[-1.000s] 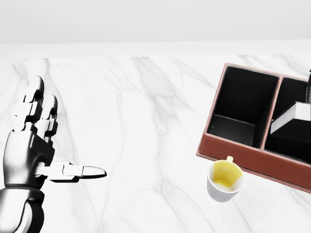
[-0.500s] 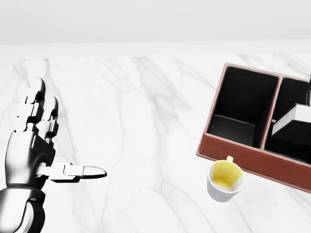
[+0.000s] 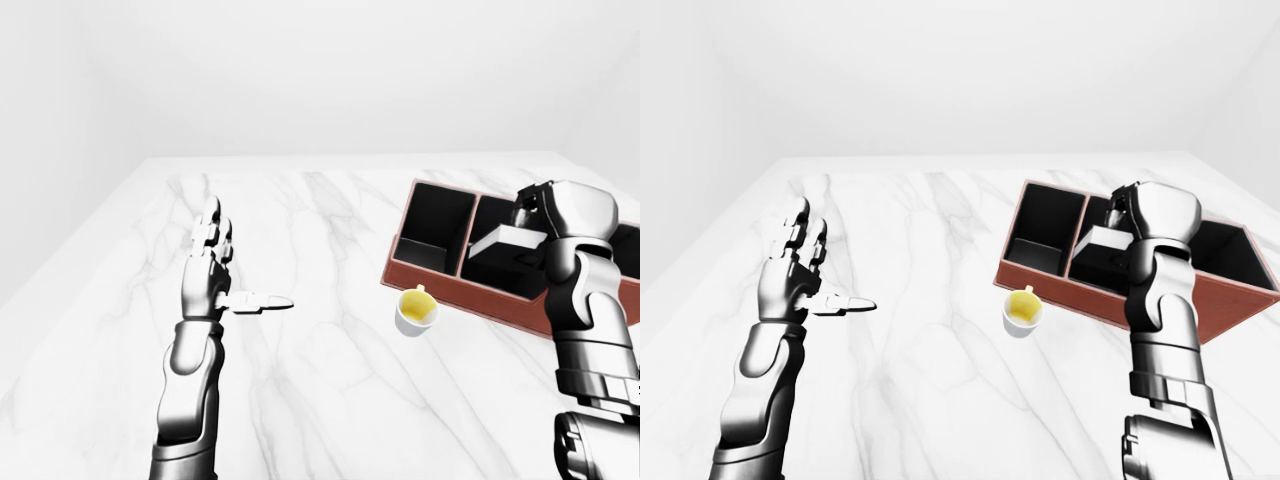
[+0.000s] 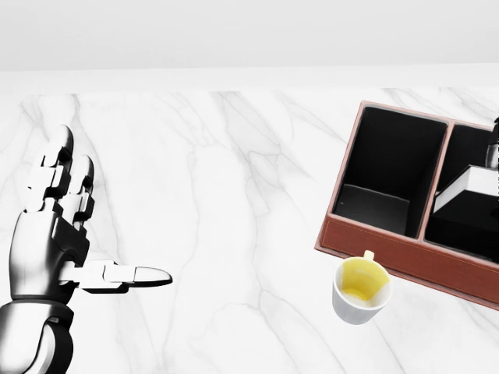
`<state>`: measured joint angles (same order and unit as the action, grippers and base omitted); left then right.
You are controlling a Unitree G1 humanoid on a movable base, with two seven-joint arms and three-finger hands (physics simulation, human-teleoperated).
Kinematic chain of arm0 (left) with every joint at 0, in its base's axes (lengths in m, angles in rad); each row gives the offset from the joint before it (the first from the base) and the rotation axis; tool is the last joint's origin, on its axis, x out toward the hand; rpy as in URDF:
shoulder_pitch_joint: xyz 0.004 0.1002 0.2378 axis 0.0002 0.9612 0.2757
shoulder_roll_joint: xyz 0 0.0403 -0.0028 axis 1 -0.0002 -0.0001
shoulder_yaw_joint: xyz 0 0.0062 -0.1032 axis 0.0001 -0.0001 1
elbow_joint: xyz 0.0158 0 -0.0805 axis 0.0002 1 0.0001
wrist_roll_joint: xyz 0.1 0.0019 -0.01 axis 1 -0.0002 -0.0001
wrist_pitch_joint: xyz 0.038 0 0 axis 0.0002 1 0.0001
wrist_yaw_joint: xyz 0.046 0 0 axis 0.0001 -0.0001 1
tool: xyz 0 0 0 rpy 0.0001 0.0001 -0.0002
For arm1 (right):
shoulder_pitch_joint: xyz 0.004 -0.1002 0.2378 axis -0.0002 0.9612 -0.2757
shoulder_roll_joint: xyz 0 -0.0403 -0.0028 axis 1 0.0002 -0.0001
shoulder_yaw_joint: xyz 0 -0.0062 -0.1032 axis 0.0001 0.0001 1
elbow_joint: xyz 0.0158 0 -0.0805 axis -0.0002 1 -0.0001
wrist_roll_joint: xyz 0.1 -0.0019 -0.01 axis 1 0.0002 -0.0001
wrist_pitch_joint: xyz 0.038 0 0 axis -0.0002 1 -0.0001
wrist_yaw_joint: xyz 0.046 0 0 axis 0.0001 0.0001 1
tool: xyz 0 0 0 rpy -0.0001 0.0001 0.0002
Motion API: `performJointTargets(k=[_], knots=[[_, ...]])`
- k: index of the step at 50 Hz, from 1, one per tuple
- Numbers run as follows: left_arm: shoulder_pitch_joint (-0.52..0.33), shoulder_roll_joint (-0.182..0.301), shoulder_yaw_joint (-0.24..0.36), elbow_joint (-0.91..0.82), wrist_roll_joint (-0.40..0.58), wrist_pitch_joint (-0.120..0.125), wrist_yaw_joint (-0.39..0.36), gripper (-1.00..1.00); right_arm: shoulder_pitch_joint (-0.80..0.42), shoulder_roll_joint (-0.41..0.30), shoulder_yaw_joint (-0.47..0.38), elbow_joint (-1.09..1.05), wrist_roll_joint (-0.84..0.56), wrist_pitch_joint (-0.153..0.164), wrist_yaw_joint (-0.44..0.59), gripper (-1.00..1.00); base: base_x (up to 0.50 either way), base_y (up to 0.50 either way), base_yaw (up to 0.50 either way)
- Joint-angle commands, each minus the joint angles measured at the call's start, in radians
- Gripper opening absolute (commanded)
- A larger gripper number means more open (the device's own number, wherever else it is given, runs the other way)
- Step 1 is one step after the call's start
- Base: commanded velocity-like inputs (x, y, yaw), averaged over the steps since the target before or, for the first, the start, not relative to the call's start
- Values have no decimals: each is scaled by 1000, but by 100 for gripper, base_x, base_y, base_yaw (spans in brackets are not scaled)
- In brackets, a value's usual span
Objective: Pick up the book and place it in the caddy.
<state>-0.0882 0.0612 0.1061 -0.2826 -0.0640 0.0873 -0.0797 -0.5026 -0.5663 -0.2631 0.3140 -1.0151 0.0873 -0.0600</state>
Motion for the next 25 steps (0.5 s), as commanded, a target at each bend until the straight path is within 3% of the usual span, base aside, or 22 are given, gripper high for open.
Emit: performJointTargets(k=[1,25], knots=[[-2,1,2,13,0,0,1,100,-26,-7,10,51,-26,0,-66,-100,0,0,0],[-3,4,7,34,-1,0,3,100,-64,-23,36,173,-49,0,-169,-100,0,0,0]])
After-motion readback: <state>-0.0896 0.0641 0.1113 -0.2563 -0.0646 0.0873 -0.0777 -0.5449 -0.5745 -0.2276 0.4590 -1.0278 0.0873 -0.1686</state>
